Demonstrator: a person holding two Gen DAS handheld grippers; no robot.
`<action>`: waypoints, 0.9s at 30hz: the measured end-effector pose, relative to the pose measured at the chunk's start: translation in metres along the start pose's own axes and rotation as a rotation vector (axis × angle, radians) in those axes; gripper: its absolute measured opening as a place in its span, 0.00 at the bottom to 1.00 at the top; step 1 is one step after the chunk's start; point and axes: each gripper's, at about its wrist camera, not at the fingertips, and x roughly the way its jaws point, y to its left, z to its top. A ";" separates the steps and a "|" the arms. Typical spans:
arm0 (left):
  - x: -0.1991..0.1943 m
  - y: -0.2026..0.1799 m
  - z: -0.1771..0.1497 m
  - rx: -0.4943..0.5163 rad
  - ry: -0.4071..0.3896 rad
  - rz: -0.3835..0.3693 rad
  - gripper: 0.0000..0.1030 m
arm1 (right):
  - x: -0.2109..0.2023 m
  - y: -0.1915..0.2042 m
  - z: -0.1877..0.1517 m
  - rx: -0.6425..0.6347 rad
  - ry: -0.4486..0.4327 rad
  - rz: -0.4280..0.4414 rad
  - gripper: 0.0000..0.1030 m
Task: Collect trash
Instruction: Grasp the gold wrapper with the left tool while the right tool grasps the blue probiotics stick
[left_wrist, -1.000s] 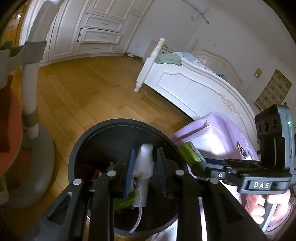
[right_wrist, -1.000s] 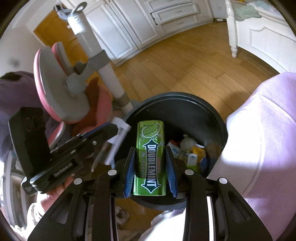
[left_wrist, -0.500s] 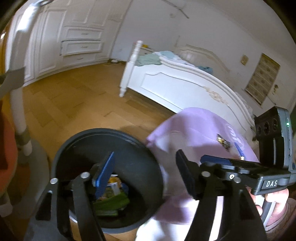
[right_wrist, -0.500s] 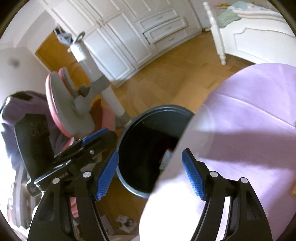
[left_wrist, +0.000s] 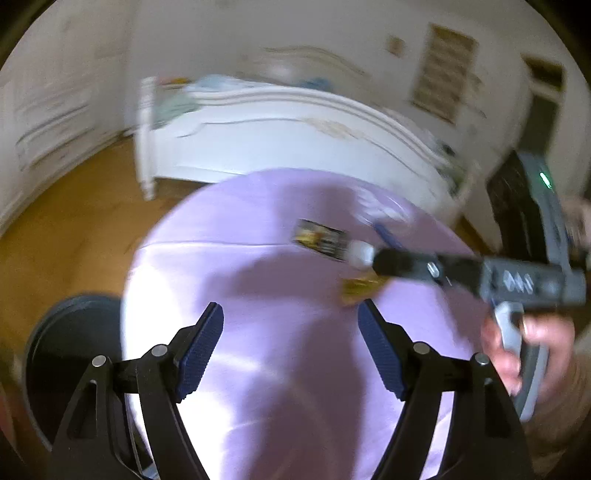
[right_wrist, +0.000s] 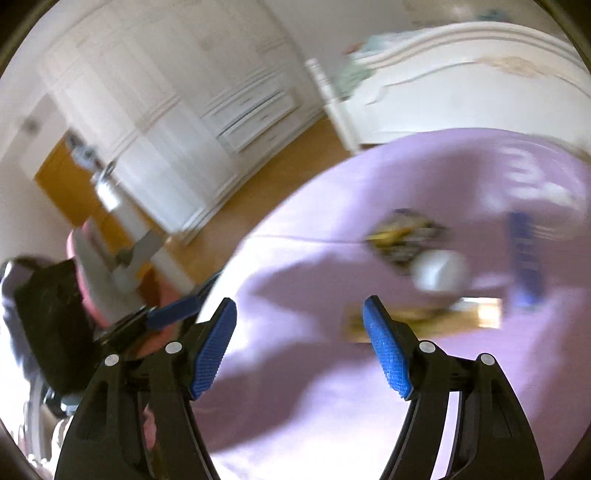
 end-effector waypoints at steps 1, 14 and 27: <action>0.010 -0.014 0.005 0.052 0.014 -0.011 0.73 | -0.005 -0.014 0.001 0.017 -0.011 -0.026 0.69; 0.123 -0.079 0.027 0.442 0.259 -0.006 0.72 | 0.007 -0.096 0.021 -0.045 0.050 -0.283 0.53; 0.125 -0.084 0.027 0.325 0.249 -0.072 0.09 | 0.020 -0.106 0.022 -0.127 0.052 -0.359 0.14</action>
